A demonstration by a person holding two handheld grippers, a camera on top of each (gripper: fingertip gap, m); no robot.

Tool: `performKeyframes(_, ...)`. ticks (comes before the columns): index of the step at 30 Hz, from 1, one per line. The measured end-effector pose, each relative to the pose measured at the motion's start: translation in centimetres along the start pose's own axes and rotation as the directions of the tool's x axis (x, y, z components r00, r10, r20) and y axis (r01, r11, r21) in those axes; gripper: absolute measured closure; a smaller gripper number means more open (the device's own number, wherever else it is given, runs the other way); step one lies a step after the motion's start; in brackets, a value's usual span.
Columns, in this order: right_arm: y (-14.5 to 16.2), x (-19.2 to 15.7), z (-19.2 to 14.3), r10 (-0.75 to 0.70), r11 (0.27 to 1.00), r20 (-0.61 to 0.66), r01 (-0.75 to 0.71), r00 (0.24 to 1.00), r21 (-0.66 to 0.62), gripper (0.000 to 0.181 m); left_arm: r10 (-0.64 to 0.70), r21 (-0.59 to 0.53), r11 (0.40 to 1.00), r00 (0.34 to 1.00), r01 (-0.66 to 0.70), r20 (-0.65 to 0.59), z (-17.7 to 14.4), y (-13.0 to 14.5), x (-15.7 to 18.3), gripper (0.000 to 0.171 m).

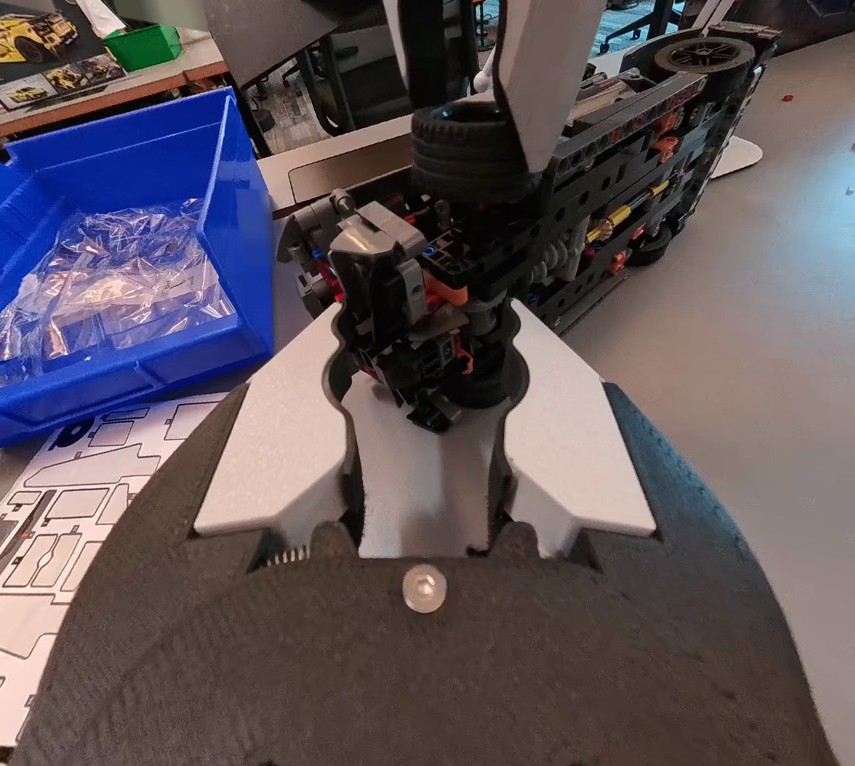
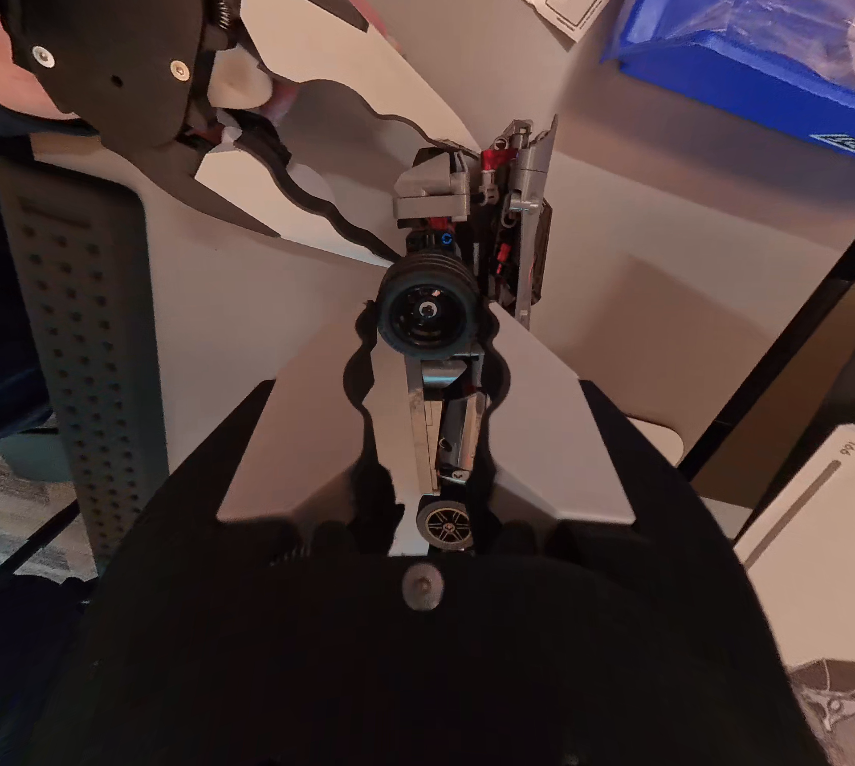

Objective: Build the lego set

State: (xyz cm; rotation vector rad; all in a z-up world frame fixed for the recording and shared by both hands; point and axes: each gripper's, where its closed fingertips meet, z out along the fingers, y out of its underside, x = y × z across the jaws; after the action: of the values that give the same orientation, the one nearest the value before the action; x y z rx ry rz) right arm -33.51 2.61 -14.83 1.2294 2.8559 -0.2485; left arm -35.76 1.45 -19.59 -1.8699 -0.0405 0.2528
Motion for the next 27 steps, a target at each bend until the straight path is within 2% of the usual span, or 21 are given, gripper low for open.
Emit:
performKeyframes(13,-0.1,0.4,0.1,0.026,0.994,-0.049,-0.031,0.998,-0.107,0.139,-0.013,0.007,1.000,1.000,0.013,-0.010,0.0,0.0,-0.1,0.112)
performKeyframes(22,0.1,0.6,0.2,0.056,0.995,0.032,-0.053,0.998,-0.090,0.139,-0.017,0.009,1.000,1.000,0.017,-0.017,-0.1,0.0,-0.1,0.113)
performKeyframes(27,0.1,0.6,0.2,0.050,0.993,0.034,-0.046,0.998,-0.105,0.139,-0.020,0.010,1.000,1.000,0.020,-0.020,0.0,-0.1,-0.1,0.114)
